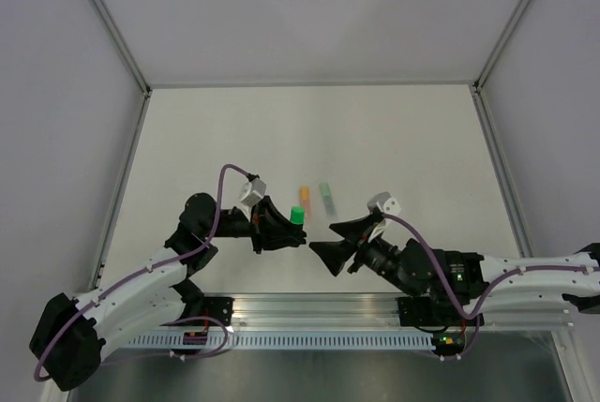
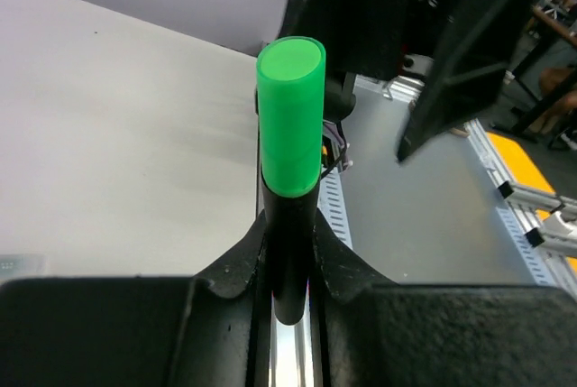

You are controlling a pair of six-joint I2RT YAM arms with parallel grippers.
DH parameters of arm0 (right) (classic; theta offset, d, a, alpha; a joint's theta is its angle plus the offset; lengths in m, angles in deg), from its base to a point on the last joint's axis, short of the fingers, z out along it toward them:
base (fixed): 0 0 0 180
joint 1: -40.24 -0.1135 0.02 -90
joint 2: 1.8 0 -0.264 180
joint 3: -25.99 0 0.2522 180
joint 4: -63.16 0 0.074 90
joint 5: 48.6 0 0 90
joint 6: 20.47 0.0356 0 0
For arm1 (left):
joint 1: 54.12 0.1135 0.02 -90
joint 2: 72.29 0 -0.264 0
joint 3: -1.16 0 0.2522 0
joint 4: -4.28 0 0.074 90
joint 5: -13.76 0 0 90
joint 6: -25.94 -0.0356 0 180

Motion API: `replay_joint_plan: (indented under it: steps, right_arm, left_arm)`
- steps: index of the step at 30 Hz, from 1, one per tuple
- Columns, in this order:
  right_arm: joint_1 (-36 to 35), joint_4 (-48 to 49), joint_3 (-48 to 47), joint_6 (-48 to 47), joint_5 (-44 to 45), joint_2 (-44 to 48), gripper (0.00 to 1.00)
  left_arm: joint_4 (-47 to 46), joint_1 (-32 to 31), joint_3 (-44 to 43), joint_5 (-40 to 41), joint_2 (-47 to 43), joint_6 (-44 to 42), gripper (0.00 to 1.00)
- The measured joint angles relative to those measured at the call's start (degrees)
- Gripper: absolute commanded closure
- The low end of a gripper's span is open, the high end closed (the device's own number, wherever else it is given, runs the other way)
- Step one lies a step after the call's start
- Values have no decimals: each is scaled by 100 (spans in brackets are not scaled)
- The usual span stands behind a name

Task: Insert the pens into the pen caps

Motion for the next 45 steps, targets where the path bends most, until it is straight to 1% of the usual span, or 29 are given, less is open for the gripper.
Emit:
replay_joint_plan:
  steps: [2, 8, 11, 14, 17, 20, 22, 26, 28, 32, 34, 36, 37, 38, 39, 41, 44, 45]
  right_arm:
    - [-2, -229, 256, 57, 160, 560, 25]
    - [0, -531, 960, 151, 610, 2514, 24]
    - [0, -592, 1097, 153, 793, 3056, 24]
    - [0, -647, 1108, 157, 927, 3108, 23]
    - [0, -743, 1108, 205, 1051, 2914, 23]
    - [0, -789, 1108, 256, 1106, 2649, 22]
    - [-2, -828, 1108, 271, 1117, 2527, 21]
    - [-2, -894, 1108, 291, 1147, 2494, 20]
    - [0, -901, 1108, 293, 1156, 2514, 20]
    - [0, -909, 1115, 293, 1167, 2603, 20]
    - [0, -909, 1115, 295, 1176, 2612, 20]
    - [-2, -909, 1117, 302, 1176, 2610, 20]
    - [0, -909, 1117, 306, 1178, 2608, 19]
    - [-2, -907, 1117, 310, 1178, 2601, 19]
    - [0, -907, 1117, 310, 1176, 2590, 20]
    - [0, -898, 1126, 317, 1178, 2551, 19]
    - [-2, -890, 1128, 332, 1176, 2459, 19]
    - [0, -887, 1128, 334, 1176, 2435, 19]
  left_arm:
    - [136, -138, 2, 131, -48, -291, 98]
    - [334, -177, 4, 345, -116, -802, 98]
    - [463, -181, 4, 490, -72, -903, 98]
    - [601, -184, -9, 1008, 138, -898, 98]
    - [979, -175, -203, 1615, 719, -820, 98]
    - [1440, -4, -560, 2166, 1561, -450, 98]
    - [1617, 186, -684, 2426, 1939, -127, 98]
    - [2105, 387, -710, 3082, 2284, 435, 98]
    - [2334, 398, -754, 3364, 2435, 551, 98]
    - [2697, 485, -901, 3849, 3016, 688, 97]
    - [2841, 551, -922, 3982, 3257, 737, 86]
    - [2949, 605, -955, 4059, 3471, 780, 79]
    - [3010, 629, -977, 4098, 3545, 796, 69]
    - [3025, 643, -994, 4131, 3582, 822, 65]
    - [3034, 649, -1019, 4144, 3589, 835, 59]
    - [3071, 654, -1104, 4194, 3591, 855, 56]
    - [3174, 660, -1187, 4288, 3587, 872, 47]
    - [3239, 660, -1198, 4332, 3567, 874, 41]
